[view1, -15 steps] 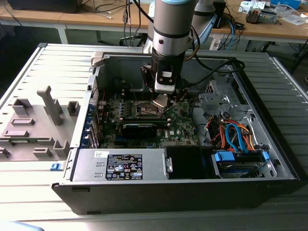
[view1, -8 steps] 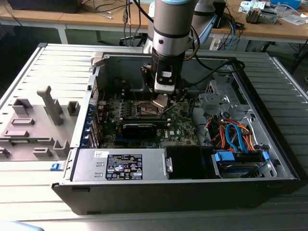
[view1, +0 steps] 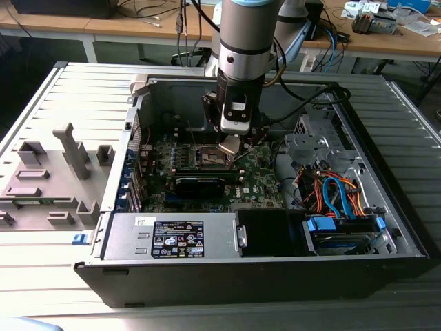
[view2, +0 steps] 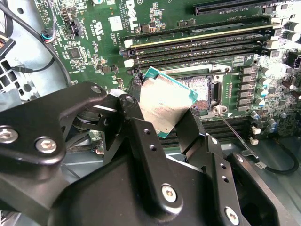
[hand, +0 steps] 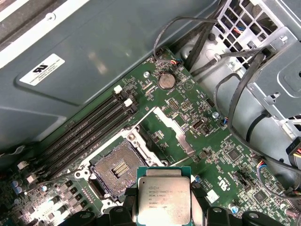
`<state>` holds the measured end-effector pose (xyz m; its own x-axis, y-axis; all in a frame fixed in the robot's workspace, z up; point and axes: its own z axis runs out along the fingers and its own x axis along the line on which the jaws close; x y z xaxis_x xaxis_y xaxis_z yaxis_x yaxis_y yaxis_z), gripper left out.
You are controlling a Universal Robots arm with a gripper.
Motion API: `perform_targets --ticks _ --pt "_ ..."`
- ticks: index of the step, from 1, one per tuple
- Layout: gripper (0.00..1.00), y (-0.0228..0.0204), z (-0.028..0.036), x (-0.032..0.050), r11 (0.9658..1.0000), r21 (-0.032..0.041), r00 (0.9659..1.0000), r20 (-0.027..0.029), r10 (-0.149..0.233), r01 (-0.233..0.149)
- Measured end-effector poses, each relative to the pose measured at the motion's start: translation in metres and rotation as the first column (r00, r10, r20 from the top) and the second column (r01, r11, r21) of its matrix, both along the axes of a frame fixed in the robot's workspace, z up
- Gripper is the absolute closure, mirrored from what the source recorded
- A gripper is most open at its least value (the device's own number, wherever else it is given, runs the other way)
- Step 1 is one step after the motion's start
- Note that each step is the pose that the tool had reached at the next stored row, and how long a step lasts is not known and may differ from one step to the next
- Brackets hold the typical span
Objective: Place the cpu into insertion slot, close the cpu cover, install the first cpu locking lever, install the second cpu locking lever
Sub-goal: 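Place the cpu into insertion slot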
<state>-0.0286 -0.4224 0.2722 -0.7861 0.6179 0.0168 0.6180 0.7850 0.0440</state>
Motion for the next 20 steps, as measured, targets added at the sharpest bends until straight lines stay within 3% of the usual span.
perform_targets --ticks 20 --pt "0.45 0.0000 0.0000 0.0000 0.9999 0.0000 0.9999 0.0000 -0.015 0.015"
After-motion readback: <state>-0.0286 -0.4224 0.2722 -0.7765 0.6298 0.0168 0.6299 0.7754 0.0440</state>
